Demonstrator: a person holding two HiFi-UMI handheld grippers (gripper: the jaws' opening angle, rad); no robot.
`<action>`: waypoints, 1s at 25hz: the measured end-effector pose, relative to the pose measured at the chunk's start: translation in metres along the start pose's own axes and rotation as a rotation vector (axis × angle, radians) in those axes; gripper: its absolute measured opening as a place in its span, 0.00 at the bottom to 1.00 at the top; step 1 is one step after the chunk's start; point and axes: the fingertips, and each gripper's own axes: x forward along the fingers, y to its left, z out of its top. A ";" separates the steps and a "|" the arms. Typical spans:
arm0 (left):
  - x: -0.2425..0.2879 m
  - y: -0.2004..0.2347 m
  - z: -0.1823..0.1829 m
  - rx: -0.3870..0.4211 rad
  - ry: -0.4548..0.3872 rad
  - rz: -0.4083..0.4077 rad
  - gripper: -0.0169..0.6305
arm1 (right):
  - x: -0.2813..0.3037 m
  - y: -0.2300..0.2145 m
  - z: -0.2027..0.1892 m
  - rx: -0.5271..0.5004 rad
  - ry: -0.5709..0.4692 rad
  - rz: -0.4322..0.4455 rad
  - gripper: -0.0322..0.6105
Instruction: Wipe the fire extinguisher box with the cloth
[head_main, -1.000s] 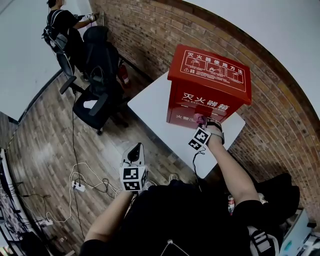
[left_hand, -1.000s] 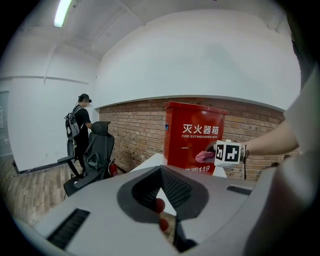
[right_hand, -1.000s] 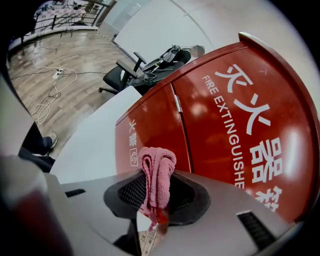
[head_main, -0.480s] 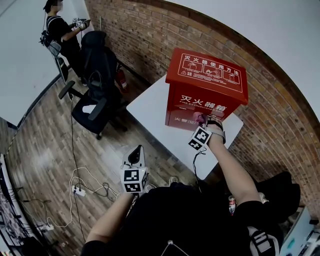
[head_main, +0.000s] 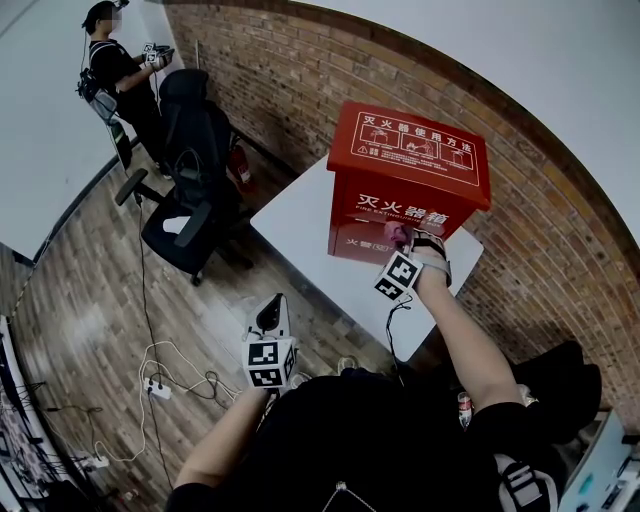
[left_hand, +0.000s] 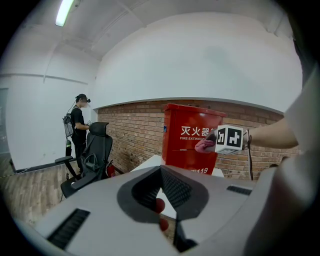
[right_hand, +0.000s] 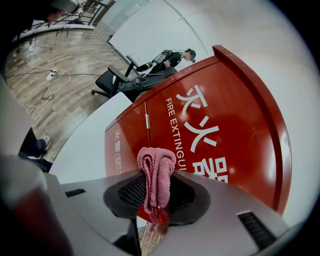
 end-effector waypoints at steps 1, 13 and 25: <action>0.000 0.000 0.000 -0.001 -0.001 -0.001 0.07 | -0.001 -0.002 0.001 0.000 0.001 -0.002 0.22; 0.001 -0.004 0.000 -0.005 -0.005 -0.007 0.07 | -0.028 -0.035 0.009 0.004 -0.020 -0.054 0.22; 0.001 -0.006 0.000 -0.001 -0.007 -0.011 0.07 | -0.049 -0.063 0.013 -0.005 -0.022 -0.091 0.22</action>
